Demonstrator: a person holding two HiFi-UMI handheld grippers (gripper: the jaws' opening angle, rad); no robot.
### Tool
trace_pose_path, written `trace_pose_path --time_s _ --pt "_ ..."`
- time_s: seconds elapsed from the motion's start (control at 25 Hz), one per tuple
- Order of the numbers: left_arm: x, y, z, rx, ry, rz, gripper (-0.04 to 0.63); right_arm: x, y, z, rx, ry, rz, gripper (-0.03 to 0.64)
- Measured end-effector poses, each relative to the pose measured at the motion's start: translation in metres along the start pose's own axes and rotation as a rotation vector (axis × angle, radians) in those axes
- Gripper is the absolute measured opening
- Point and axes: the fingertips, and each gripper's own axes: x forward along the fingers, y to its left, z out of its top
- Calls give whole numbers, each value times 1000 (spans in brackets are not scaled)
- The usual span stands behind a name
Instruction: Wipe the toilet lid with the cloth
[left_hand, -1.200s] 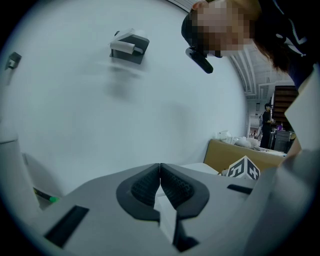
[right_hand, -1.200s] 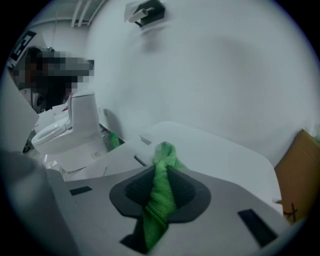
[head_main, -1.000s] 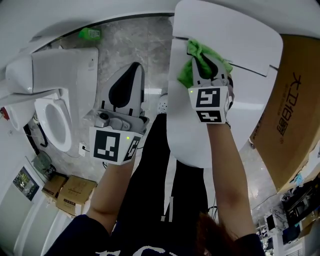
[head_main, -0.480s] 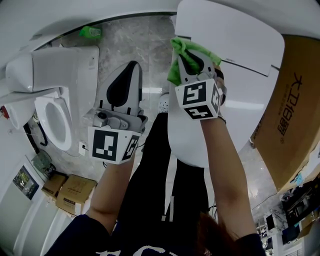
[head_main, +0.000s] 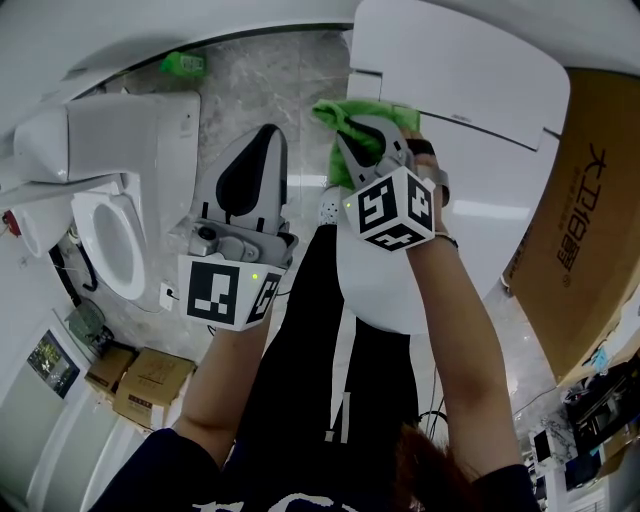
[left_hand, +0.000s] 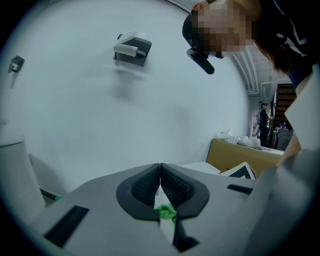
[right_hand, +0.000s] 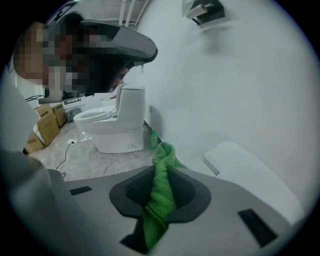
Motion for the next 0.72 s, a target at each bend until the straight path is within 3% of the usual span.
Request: trace_pose_path --time_s 0.24,0.44,0.72 --pt "-1 -4 1 0 1 0 21 -14 3 -13 6 -5 6 83" --pt "0 -12 2 4 -7 -8 21 -33 -13 -35 34 -8 -56 83" --pt "2 -29 2 13 -8 -30 21 -81 -56 -85 165 10 -186 83"
